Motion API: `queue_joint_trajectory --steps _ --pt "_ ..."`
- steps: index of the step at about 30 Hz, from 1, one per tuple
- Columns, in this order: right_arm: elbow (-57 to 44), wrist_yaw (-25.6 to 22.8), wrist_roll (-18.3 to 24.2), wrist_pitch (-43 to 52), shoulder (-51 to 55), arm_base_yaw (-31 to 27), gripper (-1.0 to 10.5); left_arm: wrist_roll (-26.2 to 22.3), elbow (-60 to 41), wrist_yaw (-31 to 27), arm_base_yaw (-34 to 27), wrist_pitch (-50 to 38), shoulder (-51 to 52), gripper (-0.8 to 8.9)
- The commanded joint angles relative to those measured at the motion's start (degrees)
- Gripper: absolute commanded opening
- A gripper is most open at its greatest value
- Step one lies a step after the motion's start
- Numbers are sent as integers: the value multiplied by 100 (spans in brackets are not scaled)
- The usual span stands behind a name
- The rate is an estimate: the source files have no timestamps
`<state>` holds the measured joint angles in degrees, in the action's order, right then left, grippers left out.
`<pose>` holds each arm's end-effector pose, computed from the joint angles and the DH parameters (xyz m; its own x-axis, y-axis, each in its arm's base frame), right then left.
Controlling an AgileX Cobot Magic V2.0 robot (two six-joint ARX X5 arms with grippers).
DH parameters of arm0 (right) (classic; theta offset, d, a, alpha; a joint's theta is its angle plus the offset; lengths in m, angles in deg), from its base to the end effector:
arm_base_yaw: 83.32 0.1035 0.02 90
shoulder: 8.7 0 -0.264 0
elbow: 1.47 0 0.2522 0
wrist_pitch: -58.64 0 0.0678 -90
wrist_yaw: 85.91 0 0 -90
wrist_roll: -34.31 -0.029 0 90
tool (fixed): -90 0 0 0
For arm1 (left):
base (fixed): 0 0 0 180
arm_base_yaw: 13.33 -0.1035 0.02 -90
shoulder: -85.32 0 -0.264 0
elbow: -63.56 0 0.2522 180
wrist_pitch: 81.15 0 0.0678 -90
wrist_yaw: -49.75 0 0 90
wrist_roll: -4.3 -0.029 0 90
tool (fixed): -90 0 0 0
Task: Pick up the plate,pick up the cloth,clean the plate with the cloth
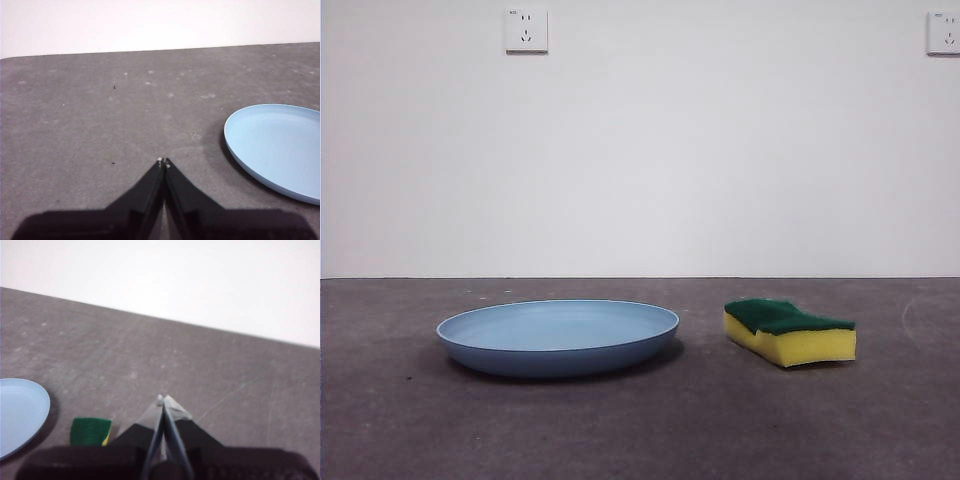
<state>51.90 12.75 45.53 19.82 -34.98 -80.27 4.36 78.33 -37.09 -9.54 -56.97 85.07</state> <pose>0.1019 0.0098 0.3156 0.9586 0.2019 -0.2010 -0.2355 0.9585 -0.1605 0.0952 -0.0079 0.1516 0.9785 -0.1201 -0.1675 0.1200 0.9927 -0.0103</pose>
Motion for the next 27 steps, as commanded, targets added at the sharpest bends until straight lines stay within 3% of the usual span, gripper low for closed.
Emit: queue_joint_trajectory --steps 1,11,16,27 --pt "-372 46 175 278 302 -153 1 37 -81 -9 -20 -22 15 -3" --pt "-1729 396 129 892 1143 -166 1 37 -81 -9 -20 -22 15 -3" --pt "-2339 485 -164 1438 1456 -22 1 37 -81 -9 -20 -22 15 -3" --pt "-3335 448 -811 1609 2142 127 1 37 -81 -9 -20 -22 15 -3"
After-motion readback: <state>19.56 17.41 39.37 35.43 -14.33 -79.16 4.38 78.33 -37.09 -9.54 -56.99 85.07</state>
